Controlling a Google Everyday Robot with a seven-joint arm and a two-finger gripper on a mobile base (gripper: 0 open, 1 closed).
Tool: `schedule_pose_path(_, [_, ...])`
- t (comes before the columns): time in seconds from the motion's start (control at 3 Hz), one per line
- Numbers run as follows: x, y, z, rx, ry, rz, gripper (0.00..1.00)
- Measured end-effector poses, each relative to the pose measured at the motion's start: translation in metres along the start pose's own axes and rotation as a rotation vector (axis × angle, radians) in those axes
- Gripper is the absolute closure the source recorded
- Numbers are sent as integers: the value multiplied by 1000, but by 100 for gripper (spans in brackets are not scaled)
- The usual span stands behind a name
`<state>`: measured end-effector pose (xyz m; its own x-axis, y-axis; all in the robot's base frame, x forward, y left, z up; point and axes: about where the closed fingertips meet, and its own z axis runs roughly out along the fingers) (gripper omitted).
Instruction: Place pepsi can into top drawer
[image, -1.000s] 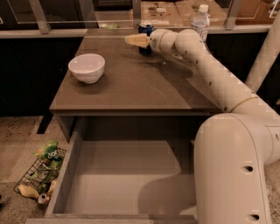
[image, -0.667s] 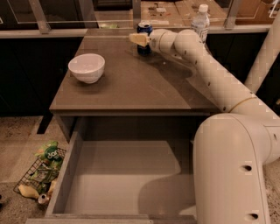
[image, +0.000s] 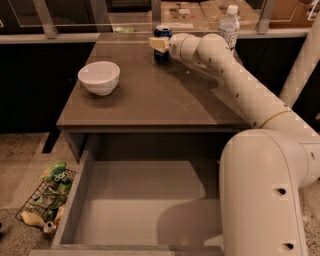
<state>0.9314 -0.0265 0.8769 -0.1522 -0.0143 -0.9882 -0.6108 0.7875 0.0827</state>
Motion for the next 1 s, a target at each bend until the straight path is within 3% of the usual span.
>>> schedule_pose_path(0.33, [1, 2, 2, -4, 1, 1, 100])
schedule_pose_path(1.0, [-3, 7, 2, -21, 15, -12, 100])
